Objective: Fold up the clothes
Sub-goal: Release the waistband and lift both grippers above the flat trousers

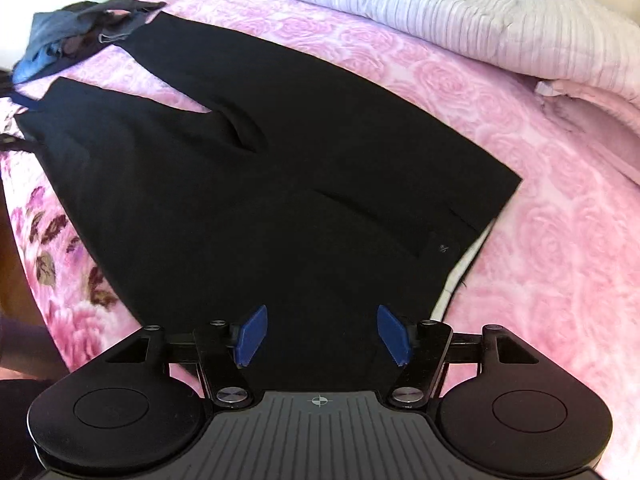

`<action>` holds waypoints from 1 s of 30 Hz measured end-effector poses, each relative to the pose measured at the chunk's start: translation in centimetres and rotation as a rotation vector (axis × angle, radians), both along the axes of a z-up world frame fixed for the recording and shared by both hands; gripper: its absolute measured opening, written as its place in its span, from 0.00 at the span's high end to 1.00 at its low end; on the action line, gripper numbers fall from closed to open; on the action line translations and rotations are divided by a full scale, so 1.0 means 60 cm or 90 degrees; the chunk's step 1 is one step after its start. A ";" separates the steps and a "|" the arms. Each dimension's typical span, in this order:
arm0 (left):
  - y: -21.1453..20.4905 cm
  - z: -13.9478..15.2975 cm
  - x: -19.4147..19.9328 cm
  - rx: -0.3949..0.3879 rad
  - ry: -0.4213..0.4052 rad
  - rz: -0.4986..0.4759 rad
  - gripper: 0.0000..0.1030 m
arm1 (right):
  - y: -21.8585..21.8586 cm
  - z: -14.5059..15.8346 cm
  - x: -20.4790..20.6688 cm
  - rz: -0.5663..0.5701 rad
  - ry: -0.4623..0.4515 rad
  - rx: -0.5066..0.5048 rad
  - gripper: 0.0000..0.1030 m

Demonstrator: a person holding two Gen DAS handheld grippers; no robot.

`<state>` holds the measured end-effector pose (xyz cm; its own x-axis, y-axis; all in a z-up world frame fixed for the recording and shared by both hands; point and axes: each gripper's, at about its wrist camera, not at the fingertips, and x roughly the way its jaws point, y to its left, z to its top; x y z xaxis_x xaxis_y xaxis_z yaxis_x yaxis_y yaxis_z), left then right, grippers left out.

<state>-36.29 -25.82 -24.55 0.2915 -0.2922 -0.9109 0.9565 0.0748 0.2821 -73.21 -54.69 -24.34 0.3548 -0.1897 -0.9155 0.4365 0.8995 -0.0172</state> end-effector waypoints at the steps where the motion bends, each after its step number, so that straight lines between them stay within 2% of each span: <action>1: 0.020 0.007 0.012 0.005 0.000 0.018 0.28 | 0.008 0.011 0.003 -0.018 0.008 0.000 0.37; 4: 0.068 0.029 0.044 0.005 -0.007 0.035 0.17 | 0.043 0.052 0.011 -0.081 0.018 -0.001 0.36; 9: 0.137 0.069 0.084 -0.041 -0.004 0.037 0.16 | 0.128 0.122 0.038 -0.150 0.013 -0.041 0.35; 14: 0.199 0.115 0.128 -0.080 -0.009 0.065 0.16 | 0.209 0.173 0.063 -0.211 0.019 -0.043 0.32; 21: 0.260 0.162 0.164 -0.135 0.027 0.119 0.16 | 0.289 0.222 0.102 -0.239 0.040 -0.050 0.32; 30: 0.290 0.179 0.171 -0.166 0.033 0.141 0.16 | 0.332 0.258 0.116 -0.245 0.031 -0.066 0.32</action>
